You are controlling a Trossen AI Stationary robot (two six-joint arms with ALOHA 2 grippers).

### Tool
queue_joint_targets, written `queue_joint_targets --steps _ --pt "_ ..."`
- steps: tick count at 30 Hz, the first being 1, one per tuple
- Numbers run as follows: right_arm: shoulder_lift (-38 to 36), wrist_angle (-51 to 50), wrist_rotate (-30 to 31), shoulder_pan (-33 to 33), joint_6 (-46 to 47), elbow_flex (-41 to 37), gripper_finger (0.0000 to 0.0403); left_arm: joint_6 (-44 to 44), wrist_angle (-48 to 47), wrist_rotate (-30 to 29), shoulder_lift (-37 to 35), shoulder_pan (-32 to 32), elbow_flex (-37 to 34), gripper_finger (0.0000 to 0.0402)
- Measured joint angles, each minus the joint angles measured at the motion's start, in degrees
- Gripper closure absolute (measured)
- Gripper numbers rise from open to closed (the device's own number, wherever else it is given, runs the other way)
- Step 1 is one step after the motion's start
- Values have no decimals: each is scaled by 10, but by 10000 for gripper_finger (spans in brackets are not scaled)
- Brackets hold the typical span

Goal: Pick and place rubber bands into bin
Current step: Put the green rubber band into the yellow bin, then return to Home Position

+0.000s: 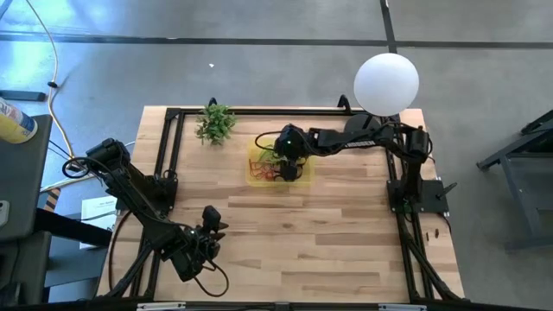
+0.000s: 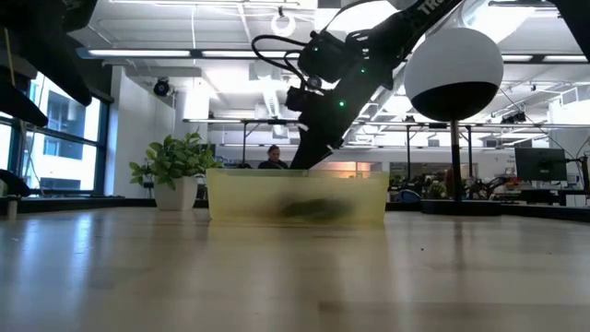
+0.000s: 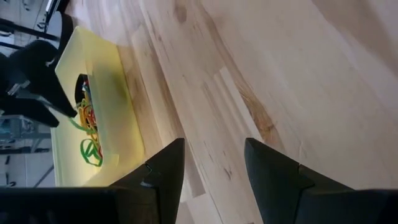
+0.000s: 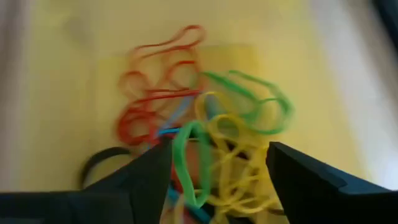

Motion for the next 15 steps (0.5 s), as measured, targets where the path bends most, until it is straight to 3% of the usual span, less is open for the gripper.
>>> queue_joint_targets --steps 4,9,12,15 --pt "-2 -6 -91 -17 13 0 143 0 14 -4 0 0 0 245" --pt "-6 -4 -124 -30 13 0 143 18 46 -5 0 0 0 245" --pt "-7 6 -125 -23 13 0 143 104 119 -33 0 0 0 245" --pt "-20 7 -122 -10 -9 0 142 255 221 -56 0 0 0 245"
